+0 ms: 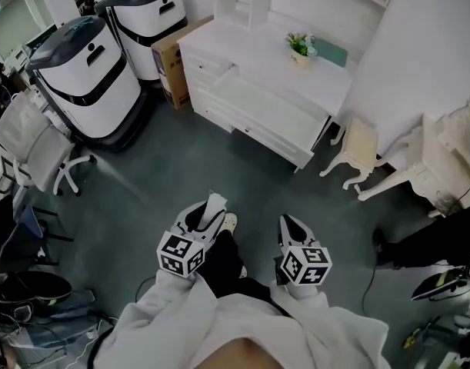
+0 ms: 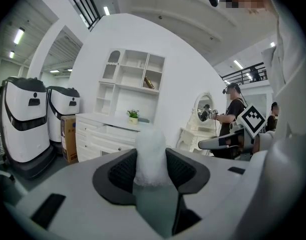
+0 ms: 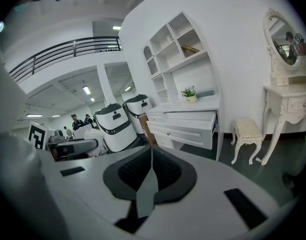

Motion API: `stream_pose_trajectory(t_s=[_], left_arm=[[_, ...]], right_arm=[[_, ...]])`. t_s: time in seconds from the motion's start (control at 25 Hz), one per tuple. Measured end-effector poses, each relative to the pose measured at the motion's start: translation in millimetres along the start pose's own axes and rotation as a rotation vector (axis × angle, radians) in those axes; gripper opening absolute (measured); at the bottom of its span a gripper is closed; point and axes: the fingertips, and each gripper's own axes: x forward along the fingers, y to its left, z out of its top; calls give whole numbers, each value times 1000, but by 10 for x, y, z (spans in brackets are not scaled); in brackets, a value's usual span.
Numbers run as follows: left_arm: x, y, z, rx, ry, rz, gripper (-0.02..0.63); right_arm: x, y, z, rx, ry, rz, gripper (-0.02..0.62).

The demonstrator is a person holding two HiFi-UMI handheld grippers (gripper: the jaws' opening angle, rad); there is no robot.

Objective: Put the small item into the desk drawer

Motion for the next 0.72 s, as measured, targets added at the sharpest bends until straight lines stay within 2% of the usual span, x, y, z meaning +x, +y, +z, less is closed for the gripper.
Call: stream_pose_trajectory(t_s=[0.24, 0.44, 0.72], left_arm=[[359, 206, 166, 16, -1, 2, 187], [639, 548, 281, -14, 18, 20, 187], [1019, 880, 607, 12, 1, 9, 187]], right_arm=[[354, -246, 232, 14, 7, -24, 37], [707, -274, 477, 1, 20, -12, 37], [1191, -373, 810, 6, 29, -16, 37]])
